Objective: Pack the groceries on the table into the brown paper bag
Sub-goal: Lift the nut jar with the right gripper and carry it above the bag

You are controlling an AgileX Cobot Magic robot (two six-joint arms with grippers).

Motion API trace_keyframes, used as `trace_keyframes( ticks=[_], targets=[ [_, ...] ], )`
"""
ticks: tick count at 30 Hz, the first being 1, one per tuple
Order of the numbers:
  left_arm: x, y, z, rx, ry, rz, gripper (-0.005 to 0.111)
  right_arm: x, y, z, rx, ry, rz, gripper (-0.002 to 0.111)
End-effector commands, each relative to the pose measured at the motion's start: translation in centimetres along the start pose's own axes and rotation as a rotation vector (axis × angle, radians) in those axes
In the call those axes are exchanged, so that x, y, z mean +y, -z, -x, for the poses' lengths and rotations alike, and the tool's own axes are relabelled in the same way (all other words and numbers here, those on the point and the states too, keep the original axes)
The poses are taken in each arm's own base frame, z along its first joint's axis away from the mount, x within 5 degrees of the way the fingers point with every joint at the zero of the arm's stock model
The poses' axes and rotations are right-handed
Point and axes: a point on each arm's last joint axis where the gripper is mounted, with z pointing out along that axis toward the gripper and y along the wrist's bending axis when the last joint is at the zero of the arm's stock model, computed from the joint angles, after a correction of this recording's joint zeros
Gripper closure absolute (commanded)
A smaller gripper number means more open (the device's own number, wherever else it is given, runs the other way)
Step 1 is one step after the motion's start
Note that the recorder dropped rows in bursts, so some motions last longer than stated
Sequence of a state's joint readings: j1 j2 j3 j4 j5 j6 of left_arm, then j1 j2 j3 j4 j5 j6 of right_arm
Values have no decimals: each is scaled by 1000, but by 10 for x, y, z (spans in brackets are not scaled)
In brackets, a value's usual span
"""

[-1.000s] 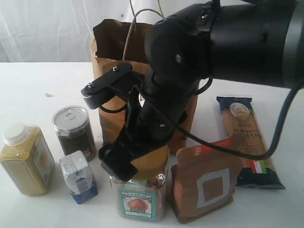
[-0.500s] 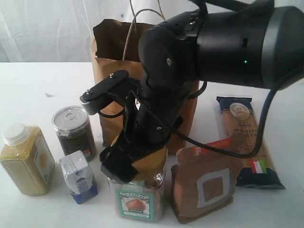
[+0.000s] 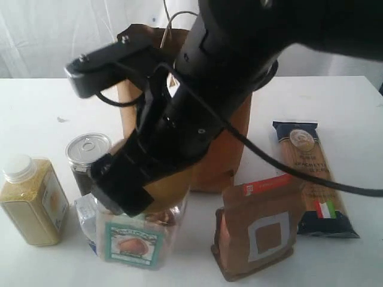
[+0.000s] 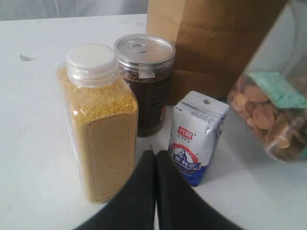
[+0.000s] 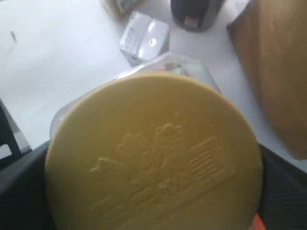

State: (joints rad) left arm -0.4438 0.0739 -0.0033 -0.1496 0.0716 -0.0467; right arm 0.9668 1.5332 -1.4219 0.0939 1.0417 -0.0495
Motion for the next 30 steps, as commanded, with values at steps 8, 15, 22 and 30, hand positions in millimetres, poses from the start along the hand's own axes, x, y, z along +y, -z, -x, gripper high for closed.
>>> trace_keyframes(
  ticks=[8, 15, 22, 30],
  targets=[
    [0, 0, -1, 2, 4, 1, 107, 21, 95, 47, -342, 59, 26, 108],
    [0, 0, -1, 2, 4, 1, 107, 12, 138, 61, -495, 101, -122, 108],
    [0, 0, -1, 2, 4, 1, 107, -1, 168, 77, -631, 46, -280, 108],
    [0, 0, -1, 2, 4, 1, 107, -21, 164, 91, -618, 30, -484, 108]
  ],
)
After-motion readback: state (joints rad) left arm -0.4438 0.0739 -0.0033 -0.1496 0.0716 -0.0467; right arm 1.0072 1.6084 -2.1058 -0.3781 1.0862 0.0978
